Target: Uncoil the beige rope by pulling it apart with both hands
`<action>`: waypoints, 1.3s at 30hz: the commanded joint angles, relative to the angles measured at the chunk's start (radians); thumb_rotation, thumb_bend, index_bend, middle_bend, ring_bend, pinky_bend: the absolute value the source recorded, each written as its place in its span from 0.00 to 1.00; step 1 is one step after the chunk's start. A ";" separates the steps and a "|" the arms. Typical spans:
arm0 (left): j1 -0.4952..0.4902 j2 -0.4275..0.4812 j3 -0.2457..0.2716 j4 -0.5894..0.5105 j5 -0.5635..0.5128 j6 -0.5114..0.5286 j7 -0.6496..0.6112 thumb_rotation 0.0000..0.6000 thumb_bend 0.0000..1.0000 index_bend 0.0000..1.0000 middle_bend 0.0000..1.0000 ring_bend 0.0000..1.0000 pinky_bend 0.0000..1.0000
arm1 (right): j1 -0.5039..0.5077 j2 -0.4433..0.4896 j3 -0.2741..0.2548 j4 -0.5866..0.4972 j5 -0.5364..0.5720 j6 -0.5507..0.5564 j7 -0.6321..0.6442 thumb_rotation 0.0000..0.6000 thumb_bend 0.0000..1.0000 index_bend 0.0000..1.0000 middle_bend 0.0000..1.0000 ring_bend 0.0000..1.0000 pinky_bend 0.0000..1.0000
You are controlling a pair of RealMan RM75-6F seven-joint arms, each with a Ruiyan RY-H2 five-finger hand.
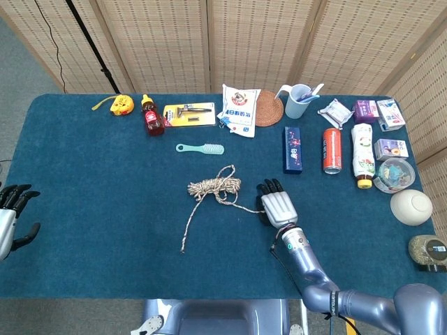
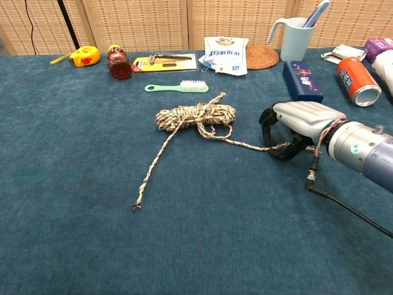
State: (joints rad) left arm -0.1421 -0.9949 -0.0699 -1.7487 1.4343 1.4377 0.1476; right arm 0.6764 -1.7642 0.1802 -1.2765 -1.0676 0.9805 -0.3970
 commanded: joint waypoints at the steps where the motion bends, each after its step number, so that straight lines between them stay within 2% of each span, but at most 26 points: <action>1: -0.001 -0.001 0.000 0.000 0.001 -0.001 0.000 1.00 0.29 0.25 0.19 0.13 0.00 | -0.001 0.005 0.001 -0.008 -0.004 0.005 -0.002 1.00 0.44 0.60 0.22 0.01 0.00; 12: -0.028 -0.012 0.007 0.017 0.056 -0.022 -0.013 1.00 0.29 0.27 0.19 0.13 0.00 | -0.011 0.046 0.000 -0.066 -0.028 0.034 -0.011 1.00 0.45 0.62 0.23 0.02 0.00; 16: -0.057 -0.009 0.013 0.035 0.104 -0.046 -0.028 1.00 0.29 0.31 0.20 0.17 0.00 | -0.017 0.060 -0.001 -0.086 -0.032 0.041 -0.010 1.00 0.46 0.63 0.24 0.03 0.00; 21: -0.118 -0.006 0.016 0.071 0.178 -0.100 -0.068 1.00 0.29 0.39 0.26 0.23 0.00 | -0.030 0.081 -0.003 -0.116 -0.040 0.057 0.000 1.00 0.46 0.64 0.25 0.04 0.00; 25: -0.167 -0.020 0.020 0.104 0.234 -0.134 -0.102 1.00 0.29 0.43 0.28 0.25 0.00 | -0.038 0.099 -0.006 -0.142 -0.049 0.069 0.002 1.00 0.46 0.64 0.26 0.04 0.00; 32: -0.271 -0.048 0.039 0.160 0.353 -0.212 -0.146 1.00 0.30 0.44 0.27 0.17 0.00 | -0.051 0.123 -0.008 -0.173 -0.053 0.085 0.000 1.00 0.47 0.65 0.27 0.05 0.00; 33: -0.310 -0.064 0.044 0.170 0.398 -0.239 -0.150 1.00 0.30 0.44 0.27 0.16 0.00 | -0.055 0.128 -0.009 -0.181 -0.054 0.091 0.001 1.00 0.47 0.65 0.27 0.05 0.00; 39: -0.425 -0.128 0.074 0.242 0.506 -0.308 -0.205 1.00 0.30 0.44 0.18 0.07 0.00 | -0.065 0.140 -0.015 -0.199 -0.056 0.099 0.001 1.00 0.47 0.65 0.27 0.05 0.00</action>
State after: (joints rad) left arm -0.5314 -1.0957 -0.0110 -1.5351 1.9042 1.1547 -0.0394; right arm 0.6116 -1.6240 0.1655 -1.4749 -1.1239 1.0794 -0.3960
